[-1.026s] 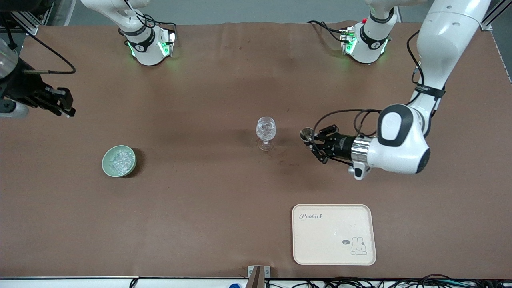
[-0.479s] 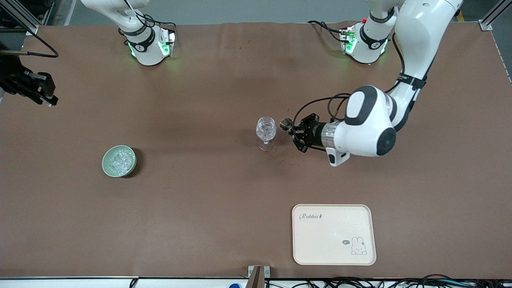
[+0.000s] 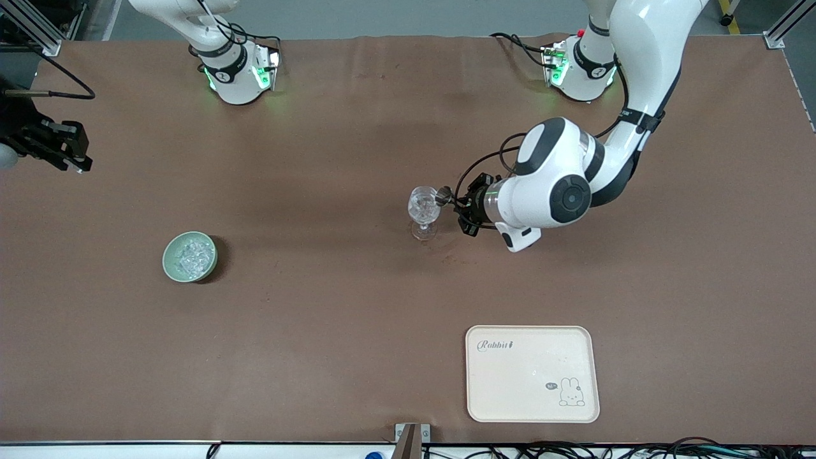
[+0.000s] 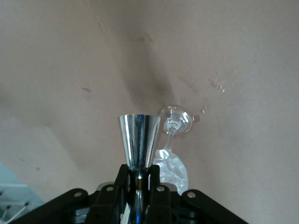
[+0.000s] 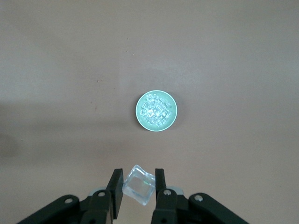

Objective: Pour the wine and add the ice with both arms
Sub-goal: 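Tilt the jigger over the wine glass with the left gripper to pour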

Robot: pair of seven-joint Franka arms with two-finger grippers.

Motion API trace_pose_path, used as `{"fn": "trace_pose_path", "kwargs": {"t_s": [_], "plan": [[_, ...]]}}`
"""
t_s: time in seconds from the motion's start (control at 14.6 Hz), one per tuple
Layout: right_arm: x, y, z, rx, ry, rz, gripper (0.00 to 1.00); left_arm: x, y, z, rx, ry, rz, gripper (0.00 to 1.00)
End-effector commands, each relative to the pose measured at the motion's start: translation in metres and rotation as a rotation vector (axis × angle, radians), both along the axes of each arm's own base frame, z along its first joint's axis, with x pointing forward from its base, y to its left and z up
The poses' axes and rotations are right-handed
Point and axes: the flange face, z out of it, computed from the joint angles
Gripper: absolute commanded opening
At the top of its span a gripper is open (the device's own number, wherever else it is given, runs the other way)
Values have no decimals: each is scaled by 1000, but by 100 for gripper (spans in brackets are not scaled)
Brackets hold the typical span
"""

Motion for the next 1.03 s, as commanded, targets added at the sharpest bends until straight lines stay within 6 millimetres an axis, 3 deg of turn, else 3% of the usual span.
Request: {"fn": "trace_pose_path", "kwargs": {"t_s": [0.0,0.75,0.96], "plan": [[0,0,3,1,6,15,3,-6,-15,17,64,-46,15,0],[0,0,3,2,5,15,4,-27,-53,29,235,-183,-11,0],[0,1,4,10,3,16,4,-29,-55,31,270,-212,-14,0]]}}
